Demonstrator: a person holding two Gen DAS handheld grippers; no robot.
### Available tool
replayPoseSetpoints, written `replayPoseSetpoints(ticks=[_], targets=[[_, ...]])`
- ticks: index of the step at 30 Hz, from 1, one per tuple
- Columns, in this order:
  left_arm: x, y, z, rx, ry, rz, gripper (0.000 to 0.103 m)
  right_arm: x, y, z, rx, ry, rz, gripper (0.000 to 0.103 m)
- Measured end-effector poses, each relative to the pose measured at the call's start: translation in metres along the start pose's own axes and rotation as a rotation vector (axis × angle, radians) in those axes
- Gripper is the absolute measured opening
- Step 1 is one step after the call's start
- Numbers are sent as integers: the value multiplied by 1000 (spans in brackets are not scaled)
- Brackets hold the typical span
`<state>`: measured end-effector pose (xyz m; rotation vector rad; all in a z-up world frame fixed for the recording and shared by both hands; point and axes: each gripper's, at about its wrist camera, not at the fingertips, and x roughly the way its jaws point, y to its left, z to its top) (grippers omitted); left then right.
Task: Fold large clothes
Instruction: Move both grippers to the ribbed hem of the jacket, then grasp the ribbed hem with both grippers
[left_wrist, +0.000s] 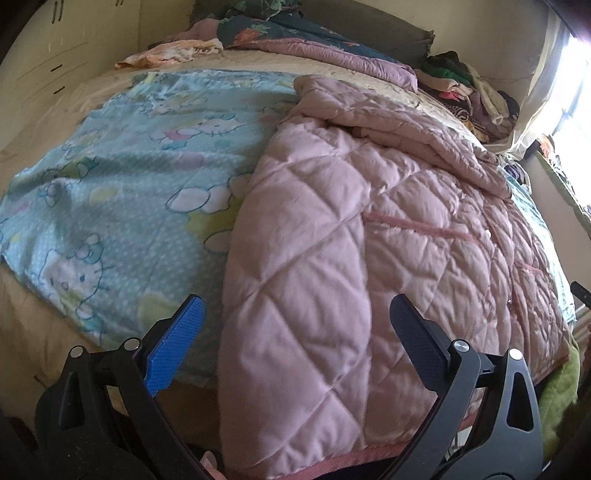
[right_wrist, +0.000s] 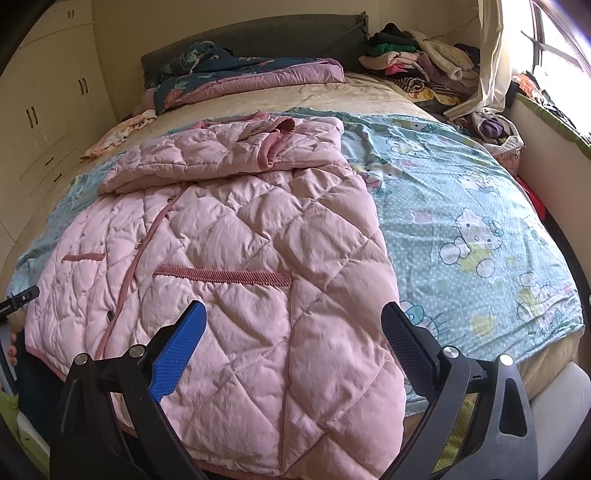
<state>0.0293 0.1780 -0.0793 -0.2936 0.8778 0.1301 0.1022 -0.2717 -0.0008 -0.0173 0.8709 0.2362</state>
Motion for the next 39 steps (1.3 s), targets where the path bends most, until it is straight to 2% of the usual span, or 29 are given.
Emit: replayPoseSetpoints(ticks=[10,21,34,39], targets=[[2,8,-13,-2,35,9,94,1,-11,-18,9,44,7,95],[4,6,-38,-3,93,-27,94,5,-29,-49,34,125,-2,95],[6,-7,-50,25,121,-58,94,9,-41,-80,50,250,30,95],[5,-5,-51,13,123,-70,94,11,-40,-84,42,267,36,95]])
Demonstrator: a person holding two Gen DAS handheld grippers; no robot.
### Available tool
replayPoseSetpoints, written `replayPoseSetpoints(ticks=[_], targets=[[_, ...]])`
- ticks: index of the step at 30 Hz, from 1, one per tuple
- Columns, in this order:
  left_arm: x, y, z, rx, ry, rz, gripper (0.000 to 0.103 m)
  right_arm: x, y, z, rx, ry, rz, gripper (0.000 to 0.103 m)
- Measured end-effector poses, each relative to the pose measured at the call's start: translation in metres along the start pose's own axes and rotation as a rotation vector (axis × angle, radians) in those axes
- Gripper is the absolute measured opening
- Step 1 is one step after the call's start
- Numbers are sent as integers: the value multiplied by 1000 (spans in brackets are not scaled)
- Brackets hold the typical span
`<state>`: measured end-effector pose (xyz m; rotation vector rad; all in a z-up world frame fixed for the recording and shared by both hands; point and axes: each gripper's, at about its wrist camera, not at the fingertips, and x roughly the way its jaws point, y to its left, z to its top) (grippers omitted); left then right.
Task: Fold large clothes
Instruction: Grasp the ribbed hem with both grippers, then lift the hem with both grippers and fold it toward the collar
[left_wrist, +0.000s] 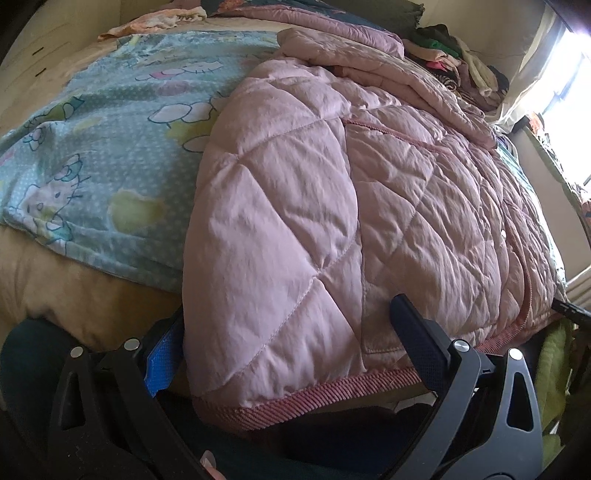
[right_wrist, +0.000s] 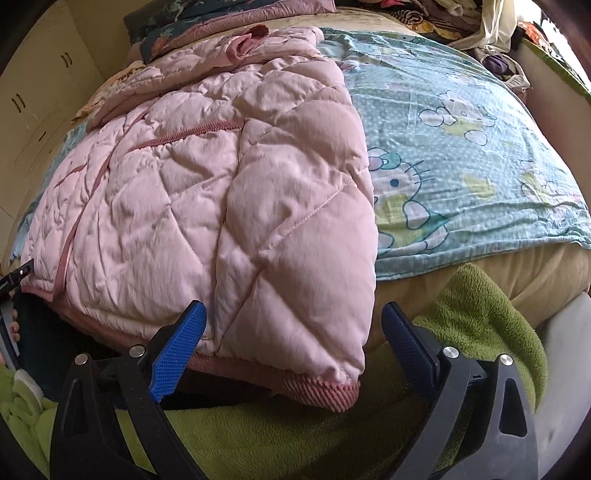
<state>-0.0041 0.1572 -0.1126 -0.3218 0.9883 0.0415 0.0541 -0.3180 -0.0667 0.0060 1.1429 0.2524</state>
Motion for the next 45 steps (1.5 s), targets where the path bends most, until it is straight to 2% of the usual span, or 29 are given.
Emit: replayPoseSetpoints(ticks=[6,8,12,17,18,23,25,34,45], targets=[[-3,-5,1,17,-20,-3,92,2,3,-4,-14,4,0,95],[-4,-4,1,17,-28,-1,87,2,5,-5,-27,8,12,87],[-7,-4,1,16,-41,-1,72,2,9,-7,-34,-2,27,80],[-12,-7,1,37,-60,5,47,-4,6,-8,10,-44,59,59],[-13,-8,1,42,-63,7,38,-6,6,-8,18,-56,63,51],[-21,-19,5,92,-82,27,23,-18,12,-5,32,-130,68,26],[-25,-20,8,100,-95,27,16,-28,16,-2,21,-173,77,23],[-53,-30,31,121,-192,-7,9,-67,23,25,10,-335,160,18],[-71,-43,70,124,-291,-46,9,-94,21,58,27,-437,212,17]])
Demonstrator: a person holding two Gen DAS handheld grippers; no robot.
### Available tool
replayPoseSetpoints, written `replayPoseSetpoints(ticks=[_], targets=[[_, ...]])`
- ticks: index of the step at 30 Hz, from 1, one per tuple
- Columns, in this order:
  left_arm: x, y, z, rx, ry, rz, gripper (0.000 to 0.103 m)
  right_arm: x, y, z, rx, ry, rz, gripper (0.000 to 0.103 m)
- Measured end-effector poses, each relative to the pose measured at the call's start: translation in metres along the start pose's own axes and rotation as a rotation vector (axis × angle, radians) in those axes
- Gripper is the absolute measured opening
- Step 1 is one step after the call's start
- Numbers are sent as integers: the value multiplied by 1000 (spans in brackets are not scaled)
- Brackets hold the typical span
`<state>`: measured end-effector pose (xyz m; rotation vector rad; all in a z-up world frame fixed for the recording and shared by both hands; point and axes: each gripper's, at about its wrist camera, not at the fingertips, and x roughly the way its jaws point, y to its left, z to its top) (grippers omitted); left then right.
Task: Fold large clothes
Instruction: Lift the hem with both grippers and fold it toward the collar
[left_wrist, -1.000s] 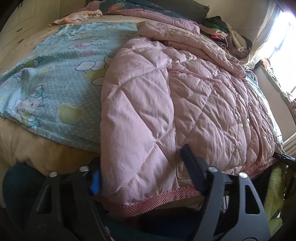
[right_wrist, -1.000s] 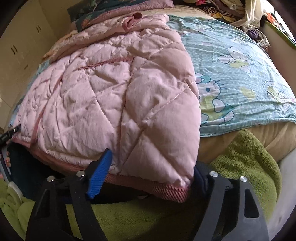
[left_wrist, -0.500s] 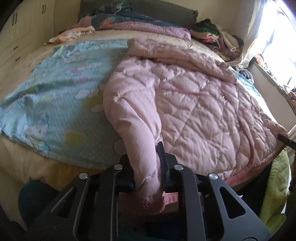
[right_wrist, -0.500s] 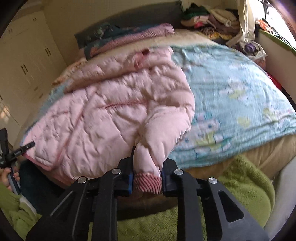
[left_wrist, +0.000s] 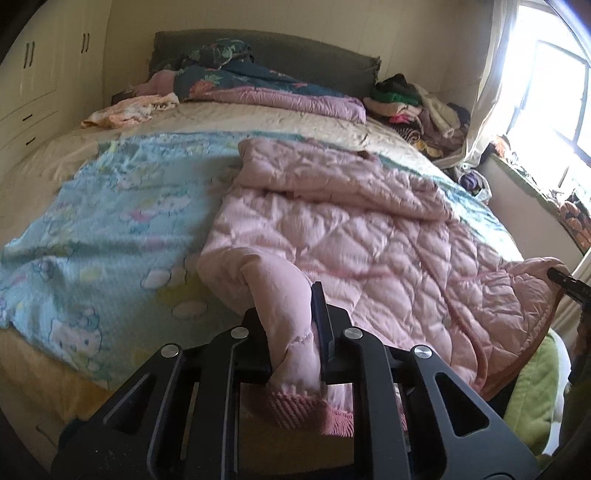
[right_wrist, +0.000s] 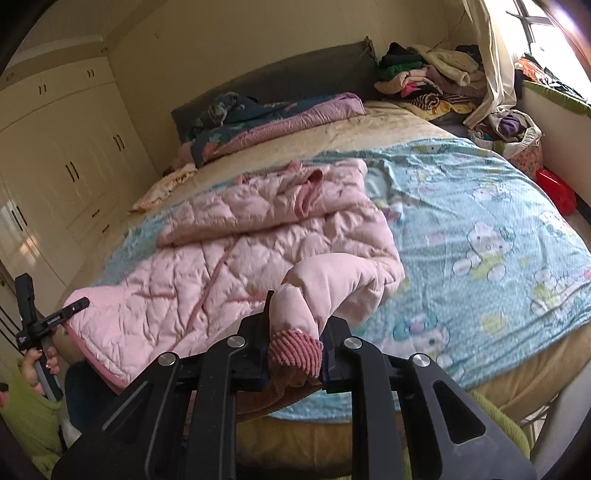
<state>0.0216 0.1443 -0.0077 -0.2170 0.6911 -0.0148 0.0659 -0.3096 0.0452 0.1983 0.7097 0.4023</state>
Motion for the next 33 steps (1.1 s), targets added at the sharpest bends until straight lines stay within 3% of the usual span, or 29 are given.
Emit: replayPoseSetpoints(ticks=[33], targets=[[-9,-5,108,-36,-202,-20,10,-7,2,99,-14,-189,33,16]])
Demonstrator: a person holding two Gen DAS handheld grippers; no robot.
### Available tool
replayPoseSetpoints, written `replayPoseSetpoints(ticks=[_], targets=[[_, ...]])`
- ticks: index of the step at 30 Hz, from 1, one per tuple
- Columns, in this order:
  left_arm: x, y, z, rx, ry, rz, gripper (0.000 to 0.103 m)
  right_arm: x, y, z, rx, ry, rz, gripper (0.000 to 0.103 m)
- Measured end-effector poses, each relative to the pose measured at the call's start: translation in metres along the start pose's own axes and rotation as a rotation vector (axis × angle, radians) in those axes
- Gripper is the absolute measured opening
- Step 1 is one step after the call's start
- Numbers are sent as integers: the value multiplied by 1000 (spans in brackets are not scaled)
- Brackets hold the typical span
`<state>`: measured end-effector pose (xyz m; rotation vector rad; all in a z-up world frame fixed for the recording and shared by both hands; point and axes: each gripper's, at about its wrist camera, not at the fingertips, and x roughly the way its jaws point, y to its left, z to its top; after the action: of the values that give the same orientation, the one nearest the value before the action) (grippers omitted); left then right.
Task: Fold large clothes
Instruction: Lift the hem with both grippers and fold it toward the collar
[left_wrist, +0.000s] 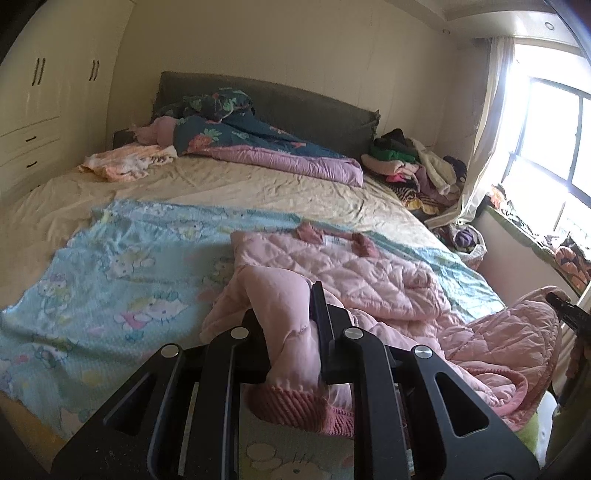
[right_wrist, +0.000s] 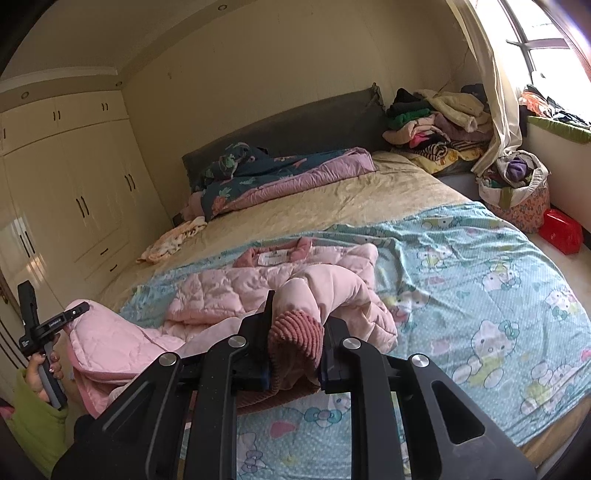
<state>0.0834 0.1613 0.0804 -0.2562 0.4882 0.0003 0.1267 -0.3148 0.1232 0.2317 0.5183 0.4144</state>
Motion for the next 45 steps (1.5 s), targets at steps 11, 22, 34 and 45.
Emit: replayPoseSetpoints(ticks=[11,22,34,45], targets=[[1,-11,36,3,-57,-6,10,3,5,33,-11,-47,3,16],[28,-14,53,28,-82,67,10,28,-5,56,43,-62,-17,16],[69,-17,58,76,-62,150,10,75,-32,70,123,-23,-32,16],[101,-16,68,95,-27,195,11,111,-49,80,143,6,-61,16]])
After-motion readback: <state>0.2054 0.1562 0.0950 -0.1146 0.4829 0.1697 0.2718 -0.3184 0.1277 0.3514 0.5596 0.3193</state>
